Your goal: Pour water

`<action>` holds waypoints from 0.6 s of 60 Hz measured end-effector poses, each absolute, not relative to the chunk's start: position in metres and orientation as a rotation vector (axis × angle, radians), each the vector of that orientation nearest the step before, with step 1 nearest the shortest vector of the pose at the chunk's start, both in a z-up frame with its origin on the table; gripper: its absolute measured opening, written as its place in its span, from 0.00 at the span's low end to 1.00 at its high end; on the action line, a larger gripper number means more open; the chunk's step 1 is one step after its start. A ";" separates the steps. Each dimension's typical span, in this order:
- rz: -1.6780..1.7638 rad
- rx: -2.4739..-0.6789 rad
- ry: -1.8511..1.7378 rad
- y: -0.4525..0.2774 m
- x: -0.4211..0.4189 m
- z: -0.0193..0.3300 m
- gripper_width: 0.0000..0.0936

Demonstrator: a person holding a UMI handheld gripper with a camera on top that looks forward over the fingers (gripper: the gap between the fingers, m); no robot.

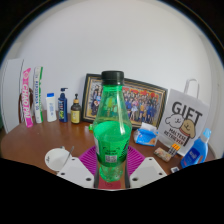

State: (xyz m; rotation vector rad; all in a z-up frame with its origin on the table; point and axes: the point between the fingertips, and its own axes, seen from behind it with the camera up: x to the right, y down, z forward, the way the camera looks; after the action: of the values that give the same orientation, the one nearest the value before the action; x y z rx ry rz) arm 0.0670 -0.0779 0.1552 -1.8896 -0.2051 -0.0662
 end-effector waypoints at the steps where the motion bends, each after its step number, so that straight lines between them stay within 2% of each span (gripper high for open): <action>1: -0.052 -1.890 -0.195 -0.077 0.067 0.149 0.37; 18: 0.045 -1.970 -0.090 -0.076 0.079 0.070 0.38; 24: 0.044 -1.923 -0.086 -0.079 0.079 0.076 0.41; 34: 0.055 -1.950 -0.076 -0.079 0.080 0.075 0.56; 36: 0.066 -1.969 -0.073 -0.081 0.079 0.074 0.64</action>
State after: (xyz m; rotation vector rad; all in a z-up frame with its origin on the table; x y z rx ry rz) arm 0.0786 -0.0811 0.0744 -1.9688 -0.0728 0.0658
